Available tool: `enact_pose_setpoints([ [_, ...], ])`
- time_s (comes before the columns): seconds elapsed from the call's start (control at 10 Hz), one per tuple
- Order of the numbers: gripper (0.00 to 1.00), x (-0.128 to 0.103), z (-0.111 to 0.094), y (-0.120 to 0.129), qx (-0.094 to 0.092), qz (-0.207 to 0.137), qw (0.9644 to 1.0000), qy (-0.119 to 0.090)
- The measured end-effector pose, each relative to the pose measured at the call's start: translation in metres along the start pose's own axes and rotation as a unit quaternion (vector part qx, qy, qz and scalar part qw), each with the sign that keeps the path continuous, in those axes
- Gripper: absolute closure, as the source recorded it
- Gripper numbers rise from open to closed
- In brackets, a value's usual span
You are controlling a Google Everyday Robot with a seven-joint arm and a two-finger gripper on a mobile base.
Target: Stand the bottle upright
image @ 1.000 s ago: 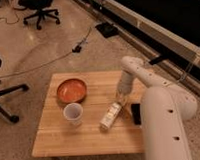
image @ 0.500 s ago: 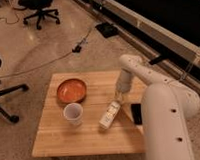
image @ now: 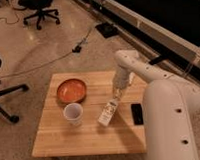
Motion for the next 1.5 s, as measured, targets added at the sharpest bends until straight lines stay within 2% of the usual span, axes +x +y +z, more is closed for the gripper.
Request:
enact_pose_setpoints([
  [0.2,1.00,0.003,-0.019,-0.004,0.012,-0.002,0.9995,0.029],
  [0.5,1.00,0.005,-0.039,-0.013,0.030,-0.012,0.9976,0.061],
  [0.7,1.00,0.004,-0.052,-0.018,0.049,-0.028,0.9953,0.079],
  [1.0,1.00,0.000,-0.071,-0.028,0.074,-0.077,0.9886,0.106],
  [1.1,1.00,-0.004,-0.079,-0.033,0.084,-0.099,0.9847,0.116],
  [1.4,1.00,-0.008,-0.091,-0.039,0.100,-0.139,0.9758,0.137],
  [1.5,1.00,-0.011,-0.094,-0.045,0.106,-0.157,0.9710,0.146],
])
